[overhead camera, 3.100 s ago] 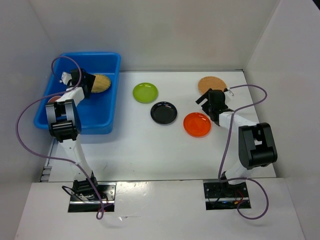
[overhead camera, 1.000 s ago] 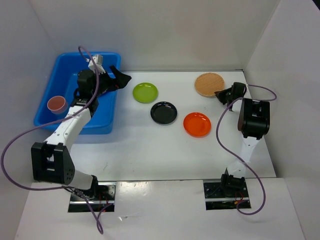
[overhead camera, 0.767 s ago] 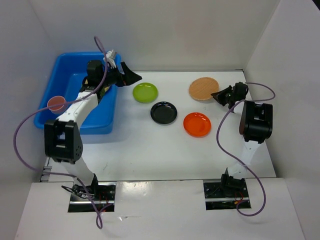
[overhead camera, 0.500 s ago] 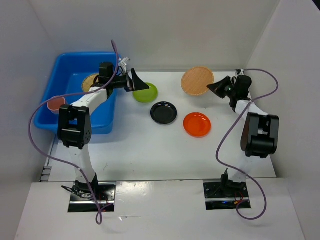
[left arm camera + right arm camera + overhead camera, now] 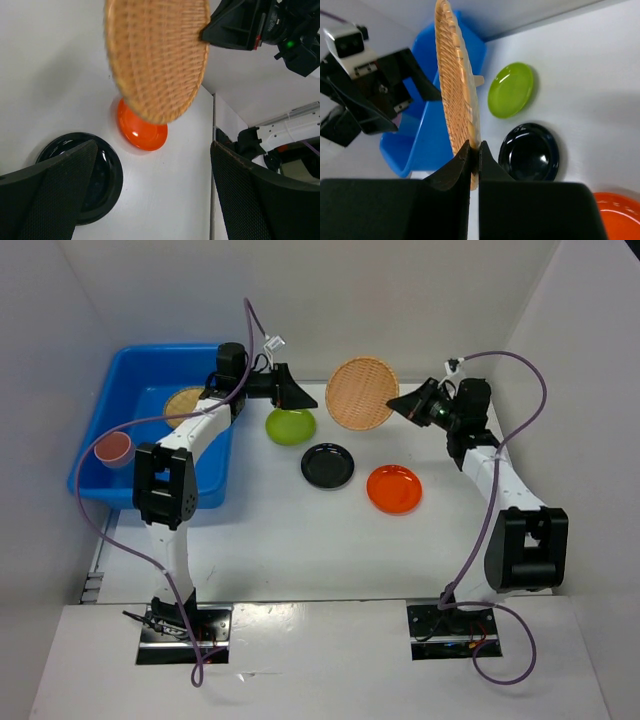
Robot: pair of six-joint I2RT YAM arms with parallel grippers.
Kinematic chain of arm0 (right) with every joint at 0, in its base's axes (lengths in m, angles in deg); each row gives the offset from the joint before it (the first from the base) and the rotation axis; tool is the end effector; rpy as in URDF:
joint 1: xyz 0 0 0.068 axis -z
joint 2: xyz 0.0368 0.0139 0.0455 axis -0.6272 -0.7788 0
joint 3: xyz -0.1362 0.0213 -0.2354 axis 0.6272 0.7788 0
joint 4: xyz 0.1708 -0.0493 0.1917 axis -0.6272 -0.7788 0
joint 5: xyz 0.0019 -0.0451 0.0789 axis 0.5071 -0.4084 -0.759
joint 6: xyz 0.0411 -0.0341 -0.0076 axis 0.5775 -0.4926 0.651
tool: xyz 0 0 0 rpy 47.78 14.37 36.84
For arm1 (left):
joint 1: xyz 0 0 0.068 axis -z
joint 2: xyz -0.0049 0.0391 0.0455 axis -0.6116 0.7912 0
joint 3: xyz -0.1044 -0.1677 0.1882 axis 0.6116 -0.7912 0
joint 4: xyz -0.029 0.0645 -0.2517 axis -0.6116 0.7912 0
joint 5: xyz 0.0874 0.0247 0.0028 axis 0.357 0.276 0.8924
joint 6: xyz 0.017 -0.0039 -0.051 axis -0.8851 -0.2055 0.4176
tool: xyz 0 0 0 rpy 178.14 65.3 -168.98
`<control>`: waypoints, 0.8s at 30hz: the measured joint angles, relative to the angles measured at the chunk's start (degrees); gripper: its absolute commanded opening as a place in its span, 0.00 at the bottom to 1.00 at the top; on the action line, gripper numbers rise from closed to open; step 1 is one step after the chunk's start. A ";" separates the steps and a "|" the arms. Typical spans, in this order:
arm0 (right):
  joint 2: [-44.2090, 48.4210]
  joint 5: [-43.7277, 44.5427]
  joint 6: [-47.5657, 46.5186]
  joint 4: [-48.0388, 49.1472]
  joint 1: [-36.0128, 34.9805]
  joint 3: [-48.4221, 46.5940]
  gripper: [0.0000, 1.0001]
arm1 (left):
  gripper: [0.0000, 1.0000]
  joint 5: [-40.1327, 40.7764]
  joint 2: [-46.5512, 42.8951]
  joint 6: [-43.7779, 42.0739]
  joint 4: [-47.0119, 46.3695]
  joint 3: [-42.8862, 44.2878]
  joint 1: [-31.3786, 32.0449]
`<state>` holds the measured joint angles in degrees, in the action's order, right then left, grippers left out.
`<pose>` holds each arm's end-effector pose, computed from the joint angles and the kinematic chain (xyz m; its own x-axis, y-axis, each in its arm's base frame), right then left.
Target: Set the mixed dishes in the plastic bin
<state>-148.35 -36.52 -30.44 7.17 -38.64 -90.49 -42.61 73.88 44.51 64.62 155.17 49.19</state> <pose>0.3491 0.0192 0.3217 -0.4943 0.5201 -0.6965 -0.3262 0.6317 0.7032 0.4721 -0.1288 0.3061 -0.6642 -0.0999 -0.7408 0.7115 0.2196 -0.6675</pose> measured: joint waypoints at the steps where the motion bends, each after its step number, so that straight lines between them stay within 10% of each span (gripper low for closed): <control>1: 0.09 0.00 -0.35 -0.68 -0.83 0.00 0.00 | 1.00 -0.42 0.11 -0.13 -0.02 0.70 0.04; 12: 0.74 0.70 -2.54 -4.81 -6.91 -0.15 0.00 | 0.95 -1.75 0.70 -7.02 6.12 4.70 1.95; 24: 2.14 2.36 -6.25 -7.06 -10.19 -1.53 0.03 | 0.00 -4.20 2.05 -6.69 9.44 4.92 1.70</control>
<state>-146.21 -34.16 -36.69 0.11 -48.82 -92.02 -46.80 75.93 37.83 74.07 160.09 50.89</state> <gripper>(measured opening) 0.046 0.132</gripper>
